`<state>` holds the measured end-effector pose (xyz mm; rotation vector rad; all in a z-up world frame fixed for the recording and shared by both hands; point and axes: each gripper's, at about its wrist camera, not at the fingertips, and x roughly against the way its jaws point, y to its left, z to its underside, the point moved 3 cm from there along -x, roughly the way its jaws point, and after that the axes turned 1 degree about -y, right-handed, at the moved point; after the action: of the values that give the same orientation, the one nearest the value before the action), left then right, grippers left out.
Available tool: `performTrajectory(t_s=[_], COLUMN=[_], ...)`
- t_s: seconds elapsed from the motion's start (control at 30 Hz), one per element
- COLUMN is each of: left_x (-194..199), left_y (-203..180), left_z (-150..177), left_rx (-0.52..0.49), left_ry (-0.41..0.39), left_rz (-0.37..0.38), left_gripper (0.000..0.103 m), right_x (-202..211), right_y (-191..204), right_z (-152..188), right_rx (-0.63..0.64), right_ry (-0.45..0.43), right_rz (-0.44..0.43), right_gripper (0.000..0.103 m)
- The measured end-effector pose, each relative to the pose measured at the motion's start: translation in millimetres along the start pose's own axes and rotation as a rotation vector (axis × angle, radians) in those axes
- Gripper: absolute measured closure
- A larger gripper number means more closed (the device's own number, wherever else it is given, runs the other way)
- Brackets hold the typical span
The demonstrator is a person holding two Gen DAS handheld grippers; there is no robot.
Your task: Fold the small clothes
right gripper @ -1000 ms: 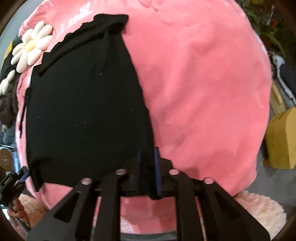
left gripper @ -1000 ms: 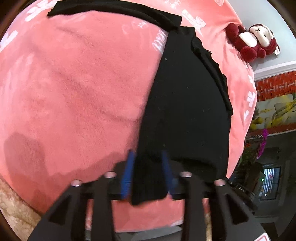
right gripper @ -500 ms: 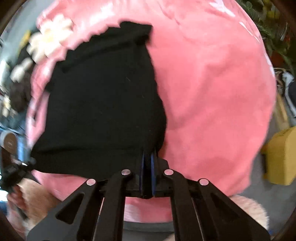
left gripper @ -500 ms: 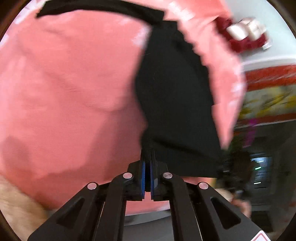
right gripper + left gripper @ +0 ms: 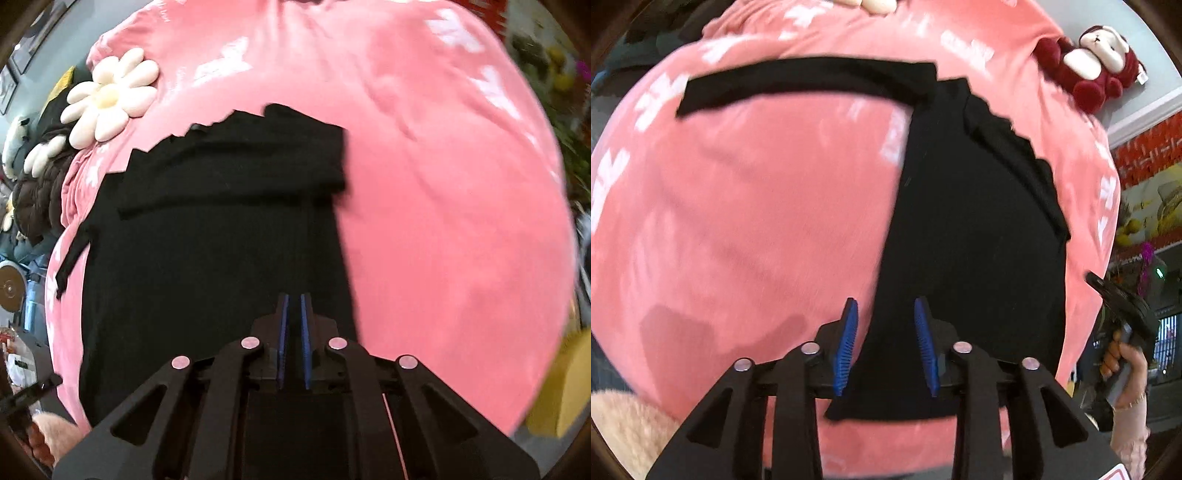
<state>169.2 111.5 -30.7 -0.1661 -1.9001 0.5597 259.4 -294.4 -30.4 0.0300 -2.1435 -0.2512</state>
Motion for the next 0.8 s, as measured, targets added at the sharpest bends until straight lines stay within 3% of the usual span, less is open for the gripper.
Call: performTrajectory(t_s=[0.13, 0.23, 0.3, 0.37, 0.53, 0.63, 0.8], left_x=[-11, -29, -38, -42, -40, -40, -51], left_y=[-13, -9, -6, 11, 76, 124, 194], left_z=[-12, -22, -35, -54, -113, -143, -167], left_rx=[-0.021, -0.010, 0.028, 0.105, 0.345, 0.513, 0.763], left_ry=[-0.017, -0.009, -0.009, -0.033, -0.169, -0.226, -0.264], left_rz=[0.023, 0.009, 0.023, 0.056, 0.083, 0.076, 0.066], left_gripper=[0.063, 0.063, 0.063, 0.054, 0.053, 0.053, 0.052], right_x=[-53, -81, -64, -38, 17, 28, 31], right_y=[12, -42, -69, -74, -36, -17, -1], right_z=[-32, -40, -36, -30, 28, 72, 122], right_rx=[0.039, -0.048, -0.120, -0.139, 0.056, 0.108, 0.072], right_ry=[0.009, 0.040, 0.026, -0.022, -0.063, -0.041, 0.058], right_rz=[0.048, 0.218, 0.240, 0.187, 0.179, 0.174, 0.101], right_gripper=[0.098, 0.097, 0.098, 0.097, 0.095, 0.095, 0.092])
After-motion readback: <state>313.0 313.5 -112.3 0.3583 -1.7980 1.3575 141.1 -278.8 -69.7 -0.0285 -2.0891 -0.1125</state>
